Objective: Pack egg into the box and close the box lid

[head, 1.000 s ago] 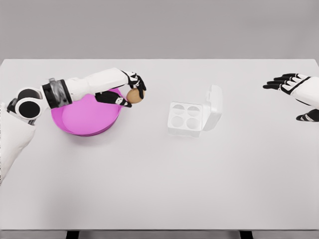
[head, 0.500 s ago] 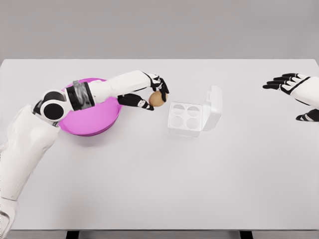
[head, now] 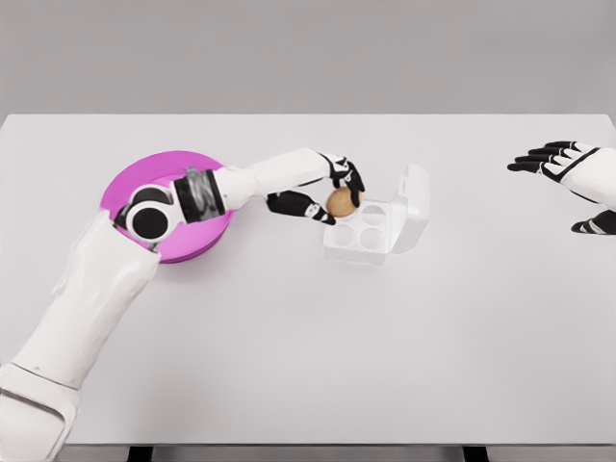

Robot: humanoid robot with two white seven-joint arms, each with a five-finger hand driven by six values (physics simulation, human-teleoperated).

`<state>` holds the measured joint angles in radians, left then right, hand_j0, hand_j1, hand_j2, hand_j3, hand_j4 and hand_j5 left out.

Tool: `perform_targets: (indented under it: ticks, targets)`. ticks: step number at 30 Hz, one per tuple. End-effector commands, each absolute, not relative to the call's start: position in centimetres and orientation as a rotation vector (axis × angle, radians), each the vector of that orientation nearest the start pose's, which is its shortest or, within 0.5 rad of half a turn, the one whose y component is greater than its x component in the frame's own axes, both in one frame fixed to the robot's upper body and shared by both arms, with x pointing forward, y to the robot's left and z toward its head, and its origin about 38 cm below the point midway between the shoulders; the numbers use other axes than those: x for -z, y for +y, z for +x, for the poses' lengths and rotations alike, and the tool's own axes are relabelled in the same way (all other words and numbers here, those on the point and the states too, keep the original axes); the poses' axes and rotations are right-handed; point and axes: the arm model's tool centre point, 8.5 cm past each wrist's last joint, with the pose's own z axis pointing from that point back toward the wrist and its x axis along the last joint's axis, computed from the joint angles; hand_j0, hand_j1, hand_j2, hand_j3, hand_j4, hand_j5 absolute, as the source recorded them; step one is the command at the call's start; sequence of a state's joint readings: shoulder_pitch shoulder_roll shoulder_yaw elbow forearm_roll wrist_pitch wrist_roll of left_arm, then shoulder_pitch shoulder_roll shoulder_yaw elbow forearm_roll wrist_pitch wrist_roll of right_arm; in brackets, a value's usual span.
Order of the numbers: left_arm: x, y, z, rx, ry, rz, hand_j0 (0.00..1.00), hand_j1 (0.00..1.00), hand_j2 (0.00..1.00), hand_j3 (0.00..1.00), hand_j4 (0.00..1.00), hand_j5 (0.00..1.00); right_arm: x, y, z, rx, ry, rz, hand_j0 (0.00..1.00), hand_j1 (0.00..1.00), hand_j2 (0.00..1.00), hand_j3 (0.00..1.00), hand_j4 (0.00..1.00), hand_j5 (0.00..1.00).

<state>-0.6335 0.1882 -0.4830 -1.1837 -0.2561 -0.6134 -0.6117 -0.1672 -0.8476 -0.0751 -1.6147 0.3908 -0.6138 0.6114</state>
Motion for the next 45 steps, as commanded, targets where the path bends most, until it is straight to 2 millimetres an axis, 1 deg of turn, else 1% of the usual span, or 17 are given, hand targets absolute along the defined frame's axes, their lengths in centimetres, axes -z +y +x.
perform_targets:
  ticks: [1,8,12,13,18,22,26,29,30,32,37,41,45]
  targets:
    - [-16.9,10.2,46.4,1.637,-1.845,-0.212,0.44,0.44,0.44,0.44,0.44,0.44,-24.9,-40.8,37.0,-1.813,-1.43,-0.643,1.0,1.0,1.0,1.0,1.0,1.0]
    - [-16.0,8.9,46.5,1.628,-1.824,-0.234,0.43,0.43,0.43,0.43,0.43,0.43,-24.8,-40.8,37.0,-1.812,-1.429,-0.643,1.0,1.0,1.0,1.0,1.0,1.0]
    - [-15.5,8.7,46.5,1.628,-1.812,-0.238,0.43,0.43,0.43,0.43,0.43,0.43,-24.8,-40.8,37.0,-1.812,-1.429,-0.643,1.0,1.0,1.0,1.0,1.0,1.0]
    - [-15.1,8.9,46.7,1.622,-1.796,-0.238,0.43,0.43,0.43,0.43,0.43,0.43,-24.8,-40.8,37.0,-1.812,-1.429,-0.643,1.0,1.0,1.0,1.0,1.0,1.0]
    - [-14.1,8.4,47.0,1.611,-1.764,-0.252,0.43,0.43,0.43,0.43,0.43,0.43,-24.9,-40.9,37.0,-1.813,-1.427,-0.644,1.0,1.0,1.0,1.0,1.0,1.0]
    - [-14.0,8.4,47.0,1.61,-1.761,-0.252,0.44,0.44,0.44,0.44,0.44,0.44,-24.9,-40.9,37.0,-1.813,-1.427,-0.644,1.0,1.0,1.0,1.0,1.0,1.0]
    - [-14.1,8.4,47.0,1.61,-1.762,-0.251,0.49,0.49,0.49,0.49,0.49,0.49,-24.8,-40.8,37.0,-1.812,-1.429,-0.643,1.0,1.0,1.0,1.0,1.0,1.0]
    - [-14.1,8.5,47.0,1.611,-1.761,-0.25,0.58,0.58,0.58,0.58,0.58,0.58,-24.8,-40.8,37.0,-1.812,-1.429,-0.643,1.0,1.0,1.0,1.0,1.0,1.0]
    - [-14.1,8.5,47.1,1.611,-1.76,-0.248,0.62,0.62,0.62,0.62,0.62,0.62,-24.8,-40.8,37.0,-1.812,-1.429,-0.643,1.0,1.0,1.0,1.0,1.0,1.0]
    - [-14.1,8.6,47.1,1.612,-1.76,-0.247,0.66,0.66,0.66,0.66,0.66,0.66,-24.9,-40.8,37.0,-1.813,-1.43,-0.643,1.0,1.0,1.0,1.0,1.0,1.0]
    - [-14.2,8.7,47.1,1.611,-1.764,-0.245,0.7,0.7,0.7,0.7,0.7,0.7,-24.8,-40.8,36.9,-1.813,-1.429,-0.642,1.0,1.0,1.0,1.0,1.0,1.0]
    - [-14.2,8.9,47.1,1.613,-1.762,-0.239,0.78,0.78,0.78,0.78,0.78,0.78,-24.8,-40.8,36.9,-1.815,-1.43,-0.642,1.0,1.0,1.0,1.0,1.0,1.0]
    - [-14.3,9.0,47.1,1.613,-1.764,-0.236,0.83,0.83,0.83,0.83,0.83,0.83,-24.8,-40.8,36.9,-1.815,-1.43,-0.642,1.0,1.0,1.0,1.0,1.0,1.0]
